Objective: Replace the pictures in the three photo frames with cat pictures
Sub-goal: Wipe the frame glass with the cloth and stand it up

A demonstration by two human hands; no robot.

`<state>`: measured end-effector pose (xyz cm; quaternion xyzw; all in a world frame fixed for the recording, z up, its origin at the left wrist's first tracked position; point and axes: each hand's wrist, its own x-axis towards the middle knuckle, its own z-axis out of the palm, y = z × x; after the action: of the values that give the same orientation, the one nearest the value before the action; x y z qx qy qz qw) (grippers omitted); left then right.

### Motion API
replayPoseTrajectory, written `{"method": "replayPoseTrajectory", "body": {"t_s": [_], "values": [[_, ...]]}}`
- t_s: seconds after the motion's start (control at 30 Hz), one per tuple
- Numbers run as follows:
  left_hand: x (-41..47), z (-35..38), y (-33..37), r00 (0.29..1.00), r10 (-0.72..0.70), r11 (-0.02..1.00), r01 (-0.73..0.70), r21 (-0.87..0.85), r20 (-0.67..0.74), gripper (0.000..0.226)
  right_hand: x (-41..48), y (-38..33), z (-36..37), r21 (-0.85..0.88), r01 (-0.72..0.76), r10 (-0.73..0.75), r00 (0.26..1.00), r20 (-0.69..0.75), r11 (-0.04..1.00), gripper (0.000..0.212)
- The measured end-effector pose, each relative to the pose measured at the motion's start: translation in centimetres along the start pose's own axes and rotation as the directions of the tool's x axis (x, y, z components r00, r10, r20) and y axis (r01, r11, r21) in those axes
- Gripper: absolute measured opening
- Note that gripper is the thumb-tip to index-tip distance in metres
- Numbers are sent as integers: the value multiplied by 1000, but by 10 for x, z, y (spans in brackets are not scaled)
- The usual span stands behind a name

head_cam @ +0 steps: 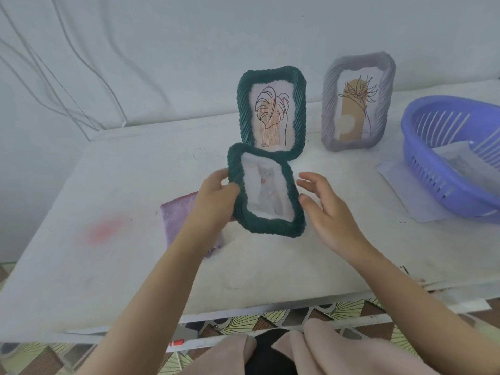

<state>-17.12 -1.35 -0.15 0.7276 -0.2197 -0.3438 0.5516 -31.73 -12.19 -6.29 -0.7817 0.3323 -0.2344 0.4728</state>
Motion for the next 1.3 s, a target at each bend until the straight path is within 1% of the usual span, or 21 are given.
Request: {"method": "replayPoseTrajectory", "body": {"t_s": [0.07, 0.1, 0.13, 0.2, 0.23, 0.3, 0.4, 0.43, 0.47, 0.5, 0.6, 0.67, 0.73, 0.8, 0.9, 0.97, 1.07, 1.13, 1.17, 1.23, 1.3], "values": [[0, 2, -21, 998, -56, 997, 56, -53, 16, 35, -2, 9, 0, -124, 23, -25, 1000, -8, 992, 42], [0, 2, -31, 998, -58, 998, 59, -36, 18, 36, -3, 13, 0, -176, 39, -41, 999, -5, 984, 45], [1, 2, -40, 999, -38, 999, 38, 15, 13, 38, -3, 16, -1, -233, 61, -62, 998, 4, 971, 46], [3, 1, -53, 998, 55, 973, -47, 226, -30, 43, -4, 21, 0, -382, 115, -101, 993, 55, 917, 48], [3, 1, -58, 992, 117, 928, -90, 361, -52, 44, -4, 23, 1, -455, 127, -97, 991, 90, 881, 49], [2, 0, -66, 966, 251, 793, -169, 585, -61, 48, -5, 26, 3, -550, 112, -42, 990, 138, 828, 50], [5, -7, -73, 889, 456, 575, -268, 773, -31, 42, -5, 28, 4, -605, 95, -12, 990, 139, 791, 51], [7, -12, -76, 862, 505, 532, -267, 803, -48, 39, -5, 29, 4, -612, 97, -14, 990, 138, 785, 51], [10, -17, -78, 838, 538, 516, -245, 821, -88, 37, -5, 29, 5, -615, 98, -14, 990, 140, 783, 51], [12, -24, -80, 827, 544, 531, -206, 822, -145, 37, -6, 30, 5, -614, 98, -13, 990, 141, 783, 51], [21, -51, -84, 850, 447, 642, -87, 762, -279, 44, -6, 33, 6, -622, 102, -16, 990, 143, 776, 51], [29, -71, -87, 896, 364, 685, -72, 725, -255, 47, -6, 34, 6, -637, 107, -23, 990, 139, 763, 55], [34, -86, -89, 939, 306, 713, -119, 691, -155, 46, -6, 34, 6, -646, 106, -19, 990, 140, 756, 60], [33, -91, -87, 953, 288, 778, -175, 603, -95, 40, -6, 35, 7, -646, 106, -19, 990, 140, 756, 61], [29, -90, -80, 933, 331, 855, -231, 465, -144, 38, -6, 35, 7, -632, 107, -29, 991, 133, 768, 57], [28, -90, -74, 933, 321, 892, -239, 384, -165, 40, -6, 34, 7, -608, 94, -22, 992, 125, 789, 50], [24, -92, -63, 944, 316, 941, -300, 158, -92, 37, -6, 31, 6, -555, 100, -51, 993, 103, 826, 50], [18, -89, -51, 940, 342, 940, -342, -4, -1, 33, -9, 23, 6, -452, 155, -142, 988, 61, 878, 51], [16, -86, -45, 934, 355, 934, -353, -56, 40, 32, -11, 16, 7, -348, 183, -179, 983, 46, 919, 52], [14, -78, -34, 916, 387, 920, -374, -119, 108, 31, -15, -2, 11, -62, 206, -203, 978, 57, 976, 51], [14, -66, -24, 896, 414, 906, -388, -167, 163, 31, -17, -20, 18, 148, 207, -221, 972, 85, 967, 59]]}}
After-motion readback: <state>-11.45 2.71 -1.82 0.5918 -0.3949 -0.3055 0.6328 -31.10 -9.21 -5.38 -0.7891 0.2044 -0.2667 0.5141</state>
